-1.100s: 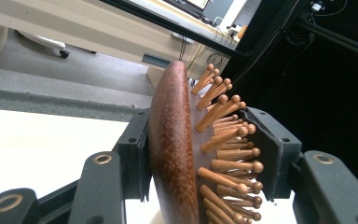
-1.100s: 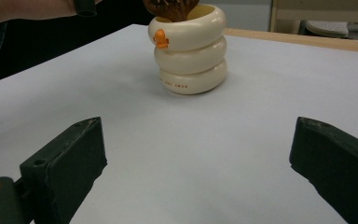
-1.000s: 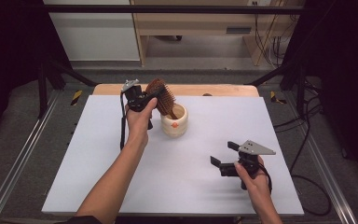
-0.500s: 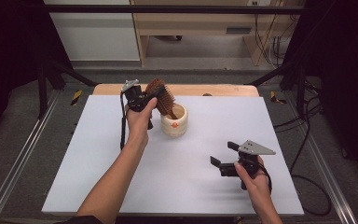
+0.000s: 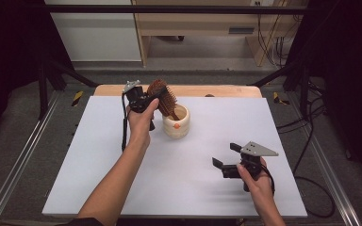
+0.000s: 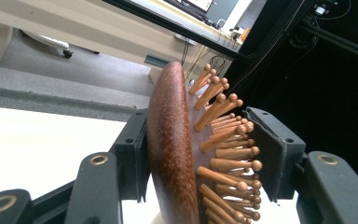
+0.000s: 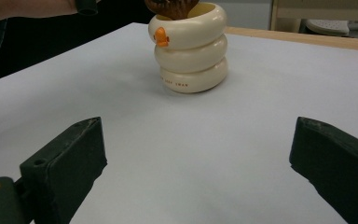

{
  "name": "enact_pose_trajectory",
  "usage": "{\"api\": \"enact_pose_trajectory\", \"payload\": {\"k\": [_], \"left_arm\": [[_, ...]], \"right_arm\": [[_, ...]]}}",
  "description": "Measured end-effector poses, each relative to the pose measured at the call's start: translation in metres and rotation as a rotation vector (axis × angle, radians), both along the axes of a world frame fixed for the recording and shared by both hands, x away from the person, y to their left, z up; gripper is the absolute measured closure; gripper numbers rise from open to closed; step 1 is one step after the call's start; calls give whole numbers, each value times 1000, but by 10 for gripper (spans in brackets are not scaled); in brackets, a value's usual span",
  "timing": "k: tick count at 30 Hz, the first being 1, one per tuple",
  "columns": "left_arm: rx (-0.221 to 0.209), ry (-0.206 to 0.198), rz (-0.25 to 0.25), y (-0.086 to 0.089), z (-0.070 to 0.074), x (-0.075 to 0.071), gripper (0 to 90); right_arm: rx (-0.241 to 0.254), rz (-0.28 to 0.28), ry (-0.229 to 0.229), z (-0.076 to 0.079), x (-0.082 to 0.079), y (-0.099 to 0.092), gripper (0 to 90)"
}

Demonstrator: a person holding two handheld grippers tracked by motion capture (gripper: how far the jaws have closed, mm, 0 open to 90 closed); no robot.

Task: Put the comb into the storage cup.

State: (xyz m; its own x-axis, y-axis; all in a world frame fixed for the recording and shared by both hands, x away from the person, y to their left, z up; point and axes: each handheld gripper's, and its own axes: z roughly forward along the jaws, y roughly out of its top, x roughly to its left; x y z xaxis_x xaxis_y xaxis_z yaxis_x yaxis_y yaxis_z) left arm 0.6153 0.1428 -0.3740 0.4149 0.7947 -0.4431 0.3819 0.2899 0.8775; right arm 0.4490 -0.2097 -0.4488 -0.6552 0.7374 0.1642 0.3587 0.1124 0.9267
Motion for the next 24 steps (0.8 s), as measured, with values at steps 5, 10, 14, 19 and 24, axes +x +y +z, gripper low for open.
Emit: {"api": "enact_pose_trajectory", "payload": {"k": [5,10,14,19,24], "left_arm": [[-4,-1,-3,0,0,0,433],[-11,-5,4,1,0,0,410],[-7,-9,1,1,1,-1,395],[-8,-12,2,0,1,-1,373],[-6,-14,2,-1,1,-1,348]], "right_arm": [[1,1,2,0,0,0,38],[-2,1,4,0,0,0,38],[-4,3,1,-1,0,1,38],[-7,4,6,-1,0,1,38],[-9,6,4,-1,0,1,38]]}}
